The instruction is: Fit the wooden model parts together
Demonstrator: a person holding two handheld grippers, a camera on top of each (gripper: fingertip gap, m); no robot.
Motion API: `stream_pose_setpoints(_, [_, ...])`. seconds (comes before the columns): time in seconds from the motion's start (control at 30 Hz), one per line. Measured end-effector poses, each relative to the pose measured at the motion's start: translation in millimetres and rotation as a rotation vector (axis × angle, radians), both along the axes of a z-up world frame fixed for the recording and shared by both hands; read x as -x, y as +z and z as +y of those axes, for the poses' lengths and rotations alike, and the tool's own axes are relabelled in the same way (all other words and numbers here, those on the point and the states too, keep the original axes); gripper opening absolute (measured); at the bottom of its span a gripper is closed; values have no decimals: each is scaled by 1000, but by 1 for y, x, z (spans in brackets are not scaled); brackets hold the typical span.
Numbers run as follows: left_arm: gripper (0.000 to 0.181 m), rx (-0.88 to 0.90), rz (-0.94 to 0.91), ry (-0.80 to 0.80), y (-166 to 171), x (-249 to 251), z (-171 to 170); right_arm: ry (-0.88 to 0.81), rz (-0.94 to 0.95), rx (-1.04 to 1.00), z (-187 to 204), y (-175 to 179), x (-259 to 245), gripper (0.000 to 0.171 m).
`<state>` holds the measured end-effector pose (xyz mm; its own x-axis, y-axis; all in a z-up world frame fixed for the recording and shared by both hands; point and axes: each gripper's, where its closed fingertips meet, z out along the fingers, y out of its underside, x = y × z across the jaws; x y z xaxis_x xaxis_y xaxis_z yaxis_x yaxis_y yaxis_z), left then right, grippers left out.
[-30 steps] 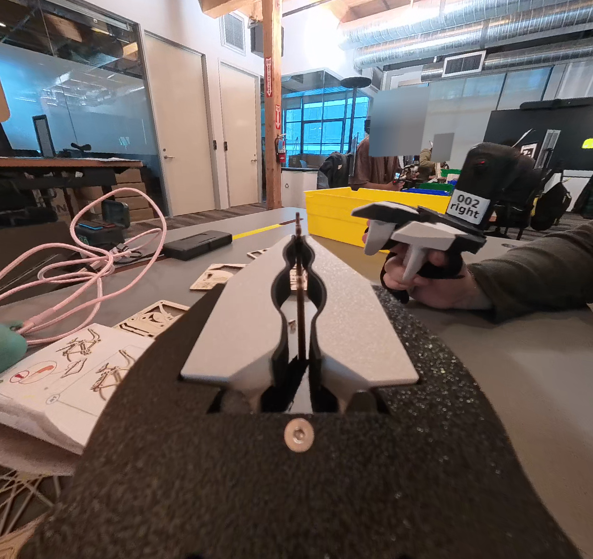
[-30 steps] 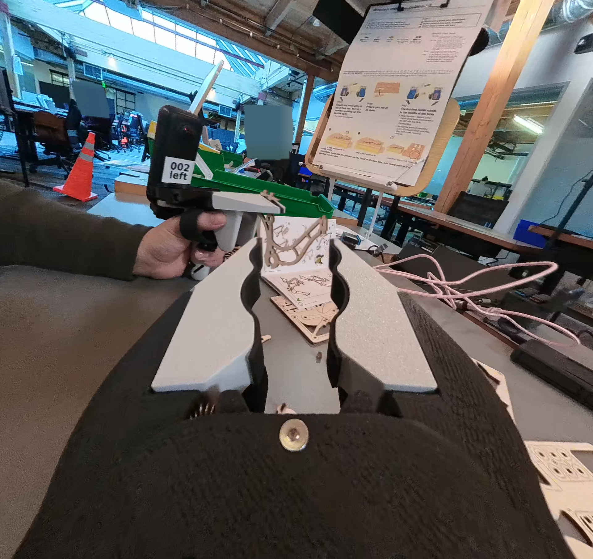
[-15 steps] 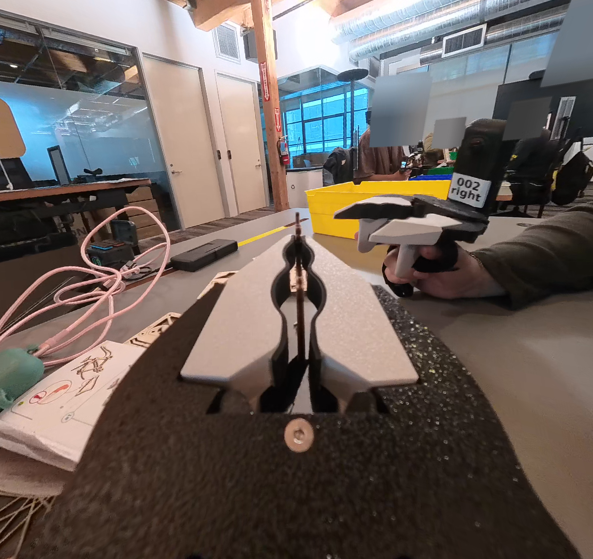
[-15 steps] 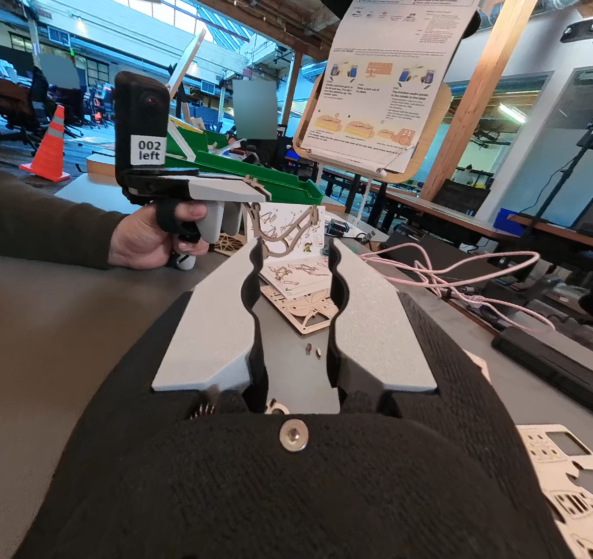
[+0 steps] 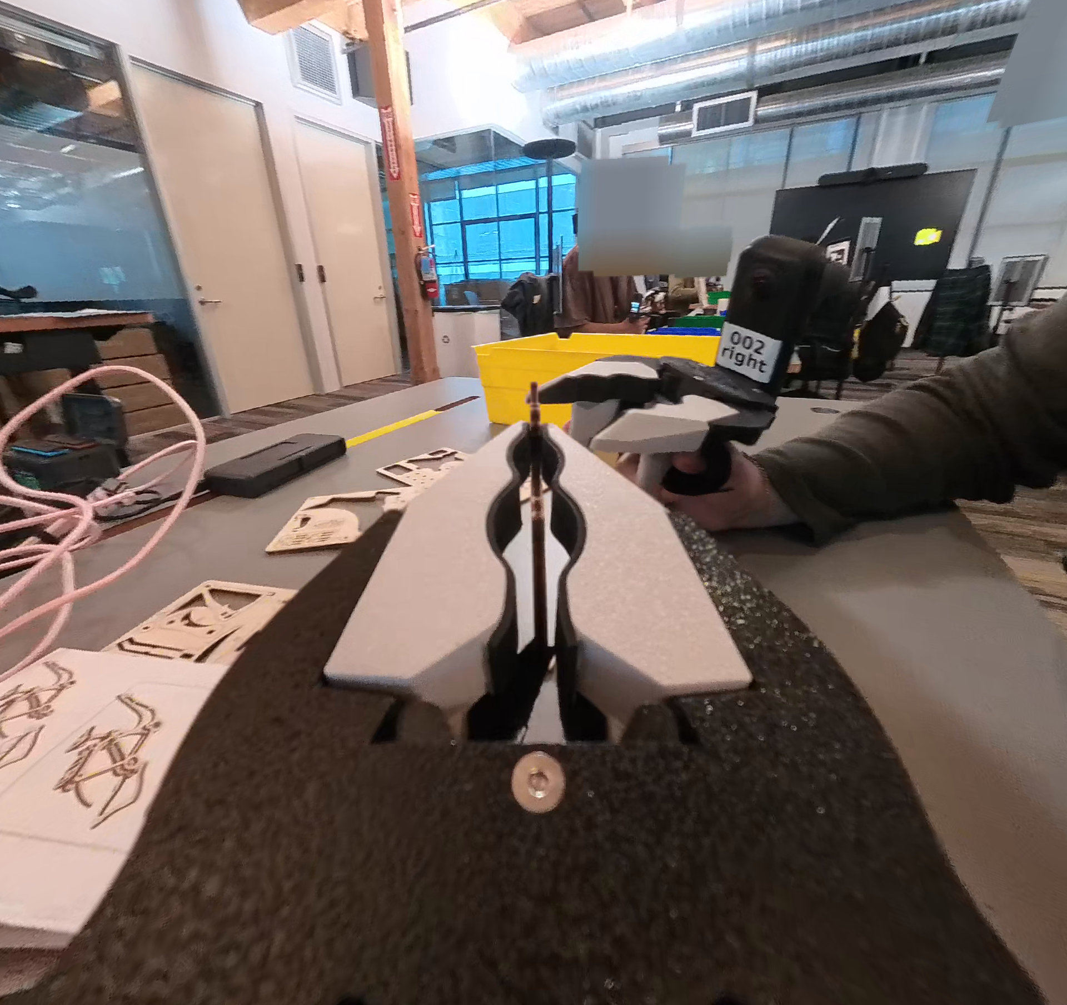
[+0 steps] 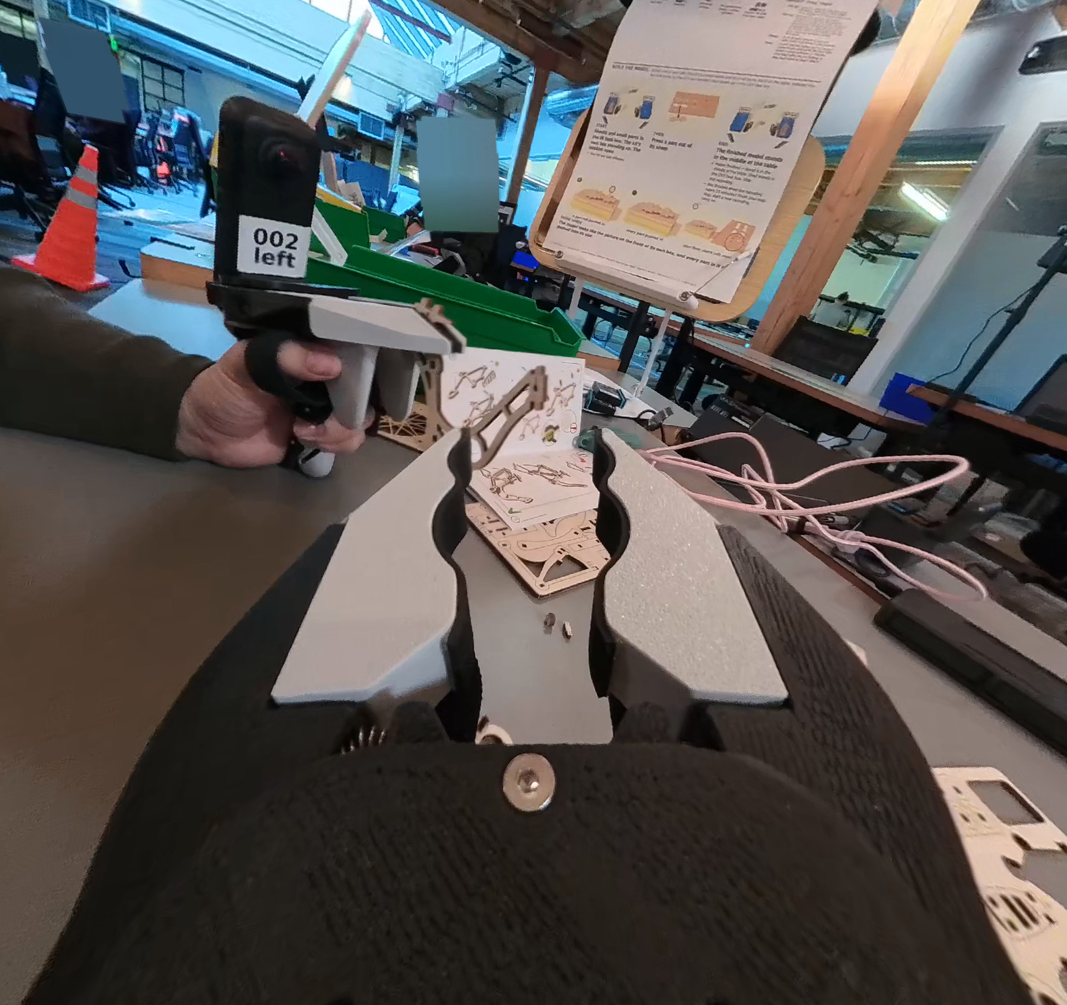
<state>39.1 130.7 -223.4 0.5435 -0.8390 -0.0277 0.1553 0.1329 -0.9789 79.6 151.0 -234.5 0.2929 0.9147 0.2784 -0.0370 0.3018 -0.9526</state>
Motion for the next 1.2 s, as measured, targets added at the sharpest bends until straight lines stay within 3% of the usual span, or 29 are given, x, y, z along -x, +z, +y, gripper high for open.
stream_pose_setpoints(0.33, [0, 2, 20, -178, -2, -14, -21, 137, -2, 42, -16, -1, 6, 40])
stream_pose_setpoints(0.47, [0, 1, 14, -255, -2, -17, -31, 279, -37, 41, -39, -5, 9, 10])
stream_pose_setpoints(0.7, [0, 27, -28, -291, 1, -14, -32, 419, -10, 233, -46, -2, 9, 0])
stream_pose_setpoints(0.83, [14, 12, -39, -229, 3, -11, -26, 450, 47, 333, -43, 3, 5, 0])
stream_pose_setpoints(1.0, [50, 54, -35, -187, 1, -15, -20, 465, 141, 427, -32, 11, -5, 0])
stream_pose_setpoints(1.1, [51, 106, -49, -227, -2, -23, -22, 477, 160, 443, -32, 13, -7, 0])
stream_pose_setpoints(1.2, [42, 170, -75, -297, -3, -35, -26, 492, 166, 441, -36, 14, -7, 0])
